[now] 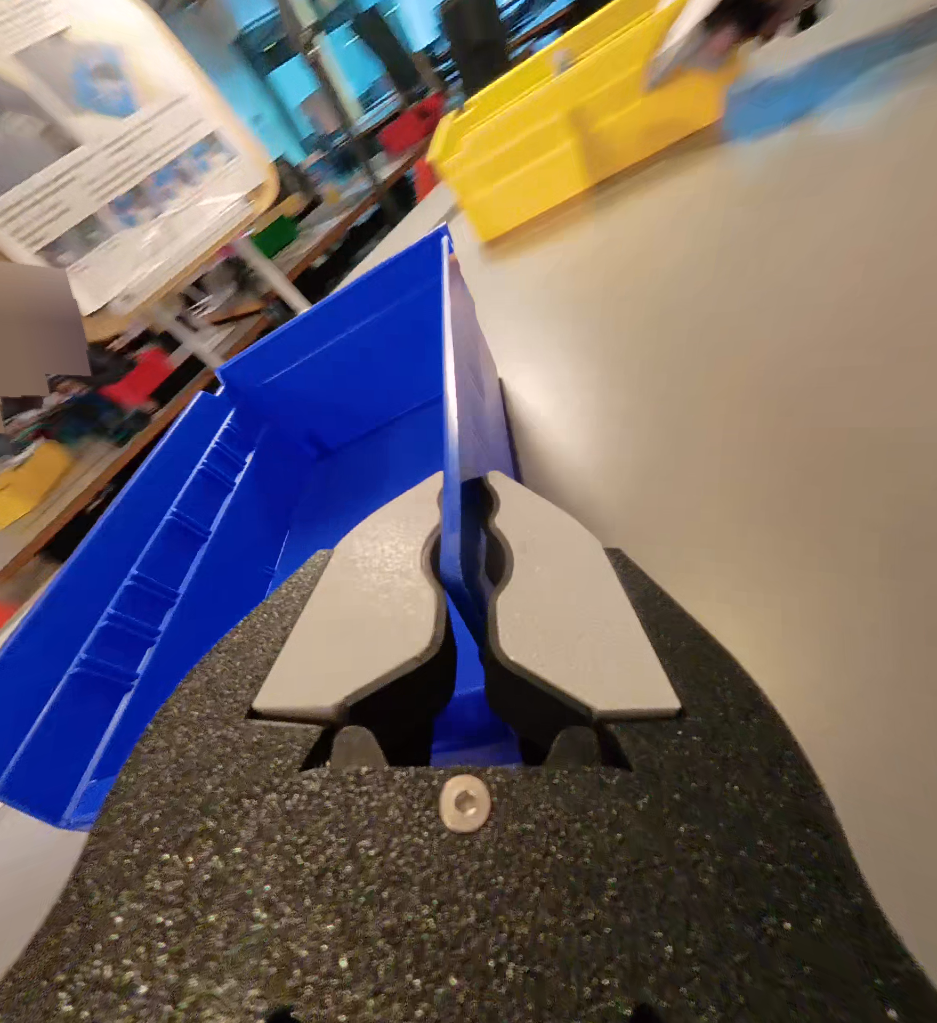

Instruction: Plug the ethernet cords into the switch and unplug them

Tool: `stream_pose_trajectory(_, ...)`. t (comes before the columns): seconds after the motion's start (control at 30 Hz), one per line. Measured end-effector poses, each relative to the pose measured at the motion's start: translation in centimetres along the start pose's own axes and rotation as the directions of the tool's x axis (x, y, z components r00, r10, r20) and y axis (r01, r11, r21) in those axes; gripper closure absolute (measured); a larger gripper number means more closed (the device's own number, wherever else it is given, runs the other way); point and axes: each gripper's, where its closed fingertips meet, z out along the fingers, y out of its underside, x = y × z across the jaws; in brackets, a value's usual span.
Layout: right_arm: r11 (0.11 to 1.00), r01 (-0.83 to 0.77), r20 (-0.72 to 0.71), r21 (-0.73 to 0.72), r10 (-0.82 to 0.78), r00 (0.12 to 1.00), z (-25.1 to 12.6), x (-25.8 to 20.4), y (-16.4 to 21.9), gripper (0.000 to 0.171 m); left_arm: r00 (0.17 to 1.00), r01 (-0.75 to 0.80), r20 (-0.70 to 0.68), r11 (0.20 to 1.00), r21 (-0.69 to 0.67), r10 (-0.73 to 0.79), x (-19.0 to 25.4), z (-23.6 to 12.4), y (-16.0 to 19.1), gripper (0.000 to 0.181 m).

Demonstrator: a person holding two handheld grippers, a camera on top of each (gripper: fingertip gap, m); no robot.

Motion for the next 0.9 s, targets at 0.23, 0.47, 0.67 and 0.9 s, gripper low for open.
stream_pose_trajectory(0.23,0.977,0.126,0.286,0.169,-0.171,0.943,3.0,-5.1,-4.0,0.164,0.908,0.009,-0.413,0.984,0.177,0.066,7.0,0.4,-2.8,0.176)
stream_pose_trajectory(0.47,0.923,0.203,0.476,0.326,-0.346,0.808,6.8,-9.6,-8.4,0.164,0.784,0.038,-0.611,0.974,0.225,0.111,11.1,0.5,-4.5,0.176)
stream_pose_trajectory(0.67,0.875,0.212,0.573,0.435,-0.451,0.685,10.3,-13.6,-12.3,0.164,0.744,0.047,-0.652,0.963,0.267,0.144,12.8,2.2,-5.8,0.177)
stream_pose_trajectory(0.9,0.819,0.198,0.533,0.538,-0.513,0.672,11.9,-16.4,-15.6,0.154,0.750,0.151,-0.659,0.955,0.254,0.057,12.7,2.7,-7.1,0.160)
